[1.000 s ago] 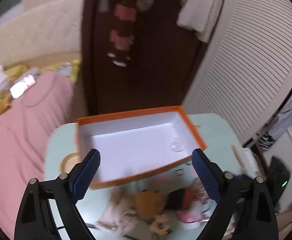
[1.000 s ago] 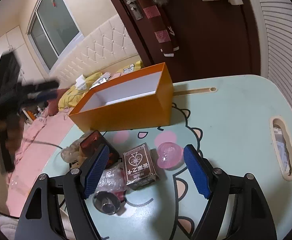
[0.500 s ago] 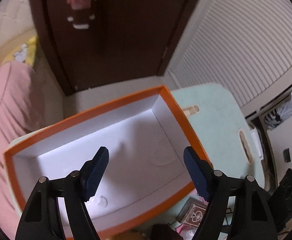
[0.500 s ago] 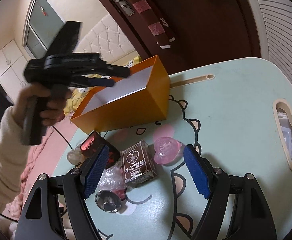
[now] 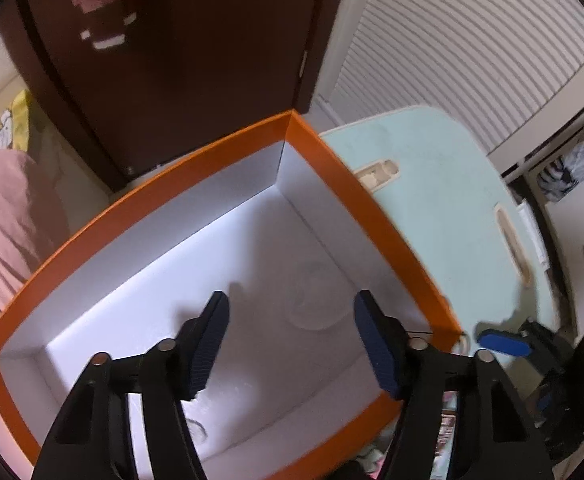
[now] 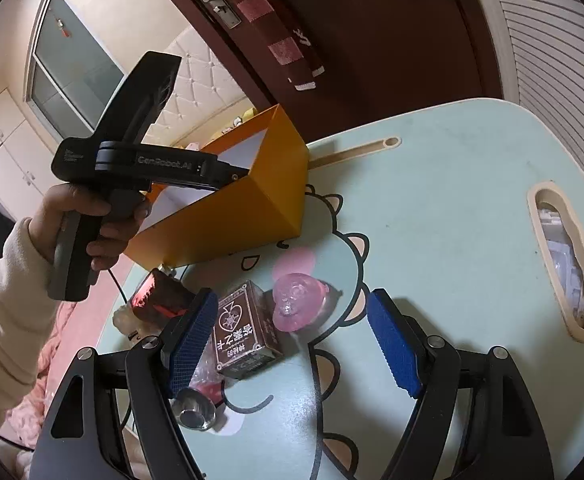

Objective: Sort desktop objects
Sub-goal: 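Reach into the orange box and grasp the clear plastic piece with the left tool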

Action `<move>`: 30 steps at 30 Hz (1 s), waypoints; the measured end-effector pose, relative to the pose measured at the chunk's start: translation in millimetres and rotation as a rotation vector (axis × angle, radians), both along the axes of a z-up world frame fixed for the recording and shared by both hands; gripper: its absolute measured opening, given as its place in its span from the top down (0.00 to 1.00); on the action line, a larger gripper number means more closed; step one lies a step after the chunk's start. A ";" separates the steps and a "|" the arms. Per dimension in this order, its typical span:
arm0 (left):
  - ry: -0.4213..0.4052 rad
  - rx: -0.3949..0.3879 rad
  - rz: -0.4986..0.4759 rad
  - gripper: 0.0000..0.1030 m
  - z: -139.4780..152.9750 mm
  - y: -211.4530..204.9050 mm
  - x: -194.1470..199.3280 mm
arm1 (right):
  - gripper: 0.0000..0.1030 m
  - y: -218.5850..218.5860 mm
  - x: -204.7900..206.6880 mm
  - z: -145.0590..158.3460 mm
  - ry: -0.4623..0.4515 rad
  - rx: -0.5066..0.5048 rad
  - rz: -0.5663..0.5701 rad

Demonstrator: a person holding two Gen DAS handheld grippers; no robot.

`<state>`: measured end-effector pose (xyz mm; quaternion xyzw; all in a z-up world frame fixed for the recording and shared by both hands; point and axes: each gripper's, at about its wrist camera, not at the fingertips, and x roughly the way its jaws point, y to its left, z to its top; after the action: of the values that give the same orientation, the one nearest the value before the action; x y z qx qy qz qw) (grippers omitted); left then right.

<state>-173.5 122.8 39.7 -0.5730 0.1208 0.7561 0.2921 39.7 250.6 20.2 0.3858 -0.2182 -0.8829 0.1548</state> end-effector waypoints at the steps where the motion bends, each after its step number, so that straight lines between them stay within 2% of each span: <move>1: -0.018 0.014 -0.003 0.43 -2.0 -0.4 -1.8 | 0.25 0.2 0.0 -0.6 -0.004 -0.004 0.002; 7: -0.024 -0.002 -0.097 0.45 -2.0 5.2 -0.9 | 0.25 2.6 -1.8 -3.3 -0.017 -0.014 0.001; 10: -0.029 -0.031 -0.095 0.45 -0.5 6.2 -2.1 | 0.25 3.6 -2.9 -4.1 -0.020 -0.018 -0.001; 13: 0.042 -0.090 -0.085 0.46 8.6 3.5 0.9 | 0.25 3.5 -3.7 -4.2 -0.021 -0.015 -0.001; 15: 0.088 -0.129 -0.062 0.51 13.6 0.7 1.3 | 0.25 2.0 -3.0 -3.5 -0.022 -0.014 -0.004; 18: 0.097 -0.169 -0.024 0.58 16.1 -3.5 0.6 | 0.25 1.1 -2.6 -3.1 -0.023 -0.015 -0.004; 21: 0.046 -0.085 -0.067 0.58 20.2 0.8 6.5 | 0.25 0.3 -3.0 -3.5 -0.024 -0.018 -0.002; 24: 0.006 -0.051 -0.109 0.58 20.0 8.6 11.3 | 0.25 0.1 -3.1 -3.8 -0.023 -0.019 -0.001; 25: 0.005 -0.072 -0.117 0.58 16.3 13.6 12.2 | 0.25 0.3 -2.8 -3.8 -0.024 -0.020 -0.001; 27: -0.022 -0.084 -0.116 0.65 7.8 19.2 7.8 | 0.25 0.4 -2.1 -3.7 -0.024 -0.022 -0.001; 30: -0.081 -0.013 -0.100 0.65 0.8 18.0 0.5 | 0.25 0.2 -1.6 -3.4 -0.025 -0.021 0.000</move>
<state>-172.9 140.8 40.5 -0.5983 0.1423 0.7160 0.3304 38.1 250.8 16.8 0.3952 -0.2296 -0.8757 0.1561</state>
